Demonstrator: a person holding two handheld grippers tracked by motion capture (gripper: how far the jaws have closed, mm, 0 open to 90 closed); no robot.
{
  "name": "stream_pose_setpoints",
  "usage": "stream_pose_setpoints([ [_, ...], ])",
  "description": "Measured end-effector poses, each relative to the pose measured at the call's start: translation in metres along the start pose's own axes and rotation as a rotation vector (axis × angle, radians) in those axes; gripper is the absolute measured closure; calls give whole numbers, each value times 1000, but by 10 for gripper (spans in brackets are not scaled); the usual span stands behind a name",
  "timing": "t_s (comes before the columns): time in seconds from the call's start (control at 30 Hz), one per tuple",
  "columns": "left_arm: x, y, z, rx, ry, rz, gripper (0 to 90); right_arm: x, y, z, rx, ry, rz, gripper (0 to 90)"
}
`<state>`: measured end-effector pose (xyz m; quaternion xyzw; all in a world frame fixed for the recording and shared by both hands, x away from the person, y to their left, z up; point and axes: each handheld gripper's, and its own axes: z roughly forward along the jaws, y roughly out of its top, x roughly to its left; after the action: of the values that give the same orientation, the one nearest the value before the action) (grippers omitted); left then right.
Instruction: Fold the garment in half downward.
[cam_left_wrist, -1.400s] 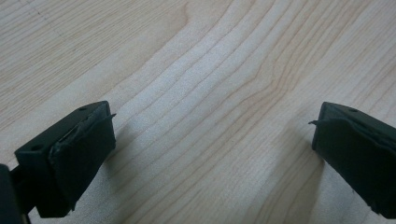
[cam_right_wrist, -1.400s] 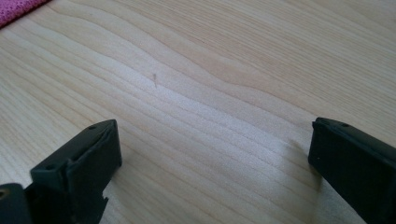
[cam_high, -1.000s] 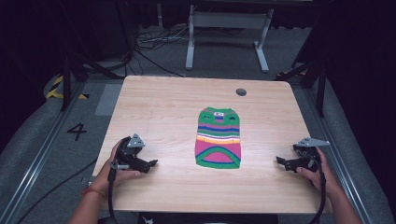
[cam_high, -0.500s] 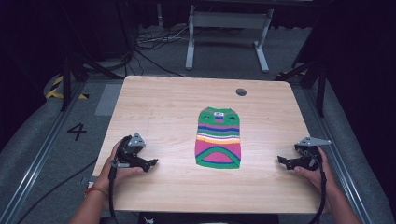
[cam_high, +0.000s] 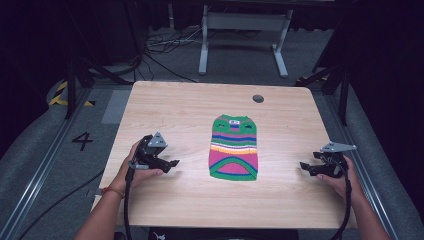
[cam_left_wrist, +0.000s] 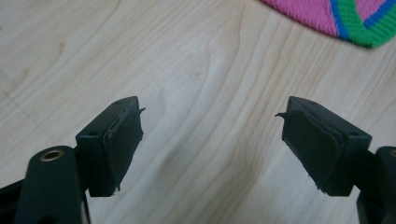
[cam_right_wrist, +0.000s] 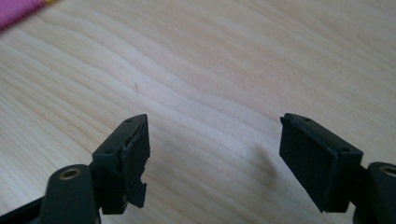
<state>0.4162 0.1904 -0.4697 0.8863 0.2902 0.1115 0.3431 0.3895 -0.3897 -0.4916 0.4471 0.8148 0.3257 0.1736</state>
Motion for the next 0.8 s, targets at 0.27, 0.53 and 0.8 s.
stream_pose_setpoints([
  [0.27,4,40,13,-22,-7,32,231,2,31,-3,-46,21,-28,296],
  [0.53,7,70,35,-20,-30,51,241,8,70,8,-95,58,-51,323],
  [0.8,14,98,53,-52,-17,64,265,20,112,36,-89,80,-88,375],
])
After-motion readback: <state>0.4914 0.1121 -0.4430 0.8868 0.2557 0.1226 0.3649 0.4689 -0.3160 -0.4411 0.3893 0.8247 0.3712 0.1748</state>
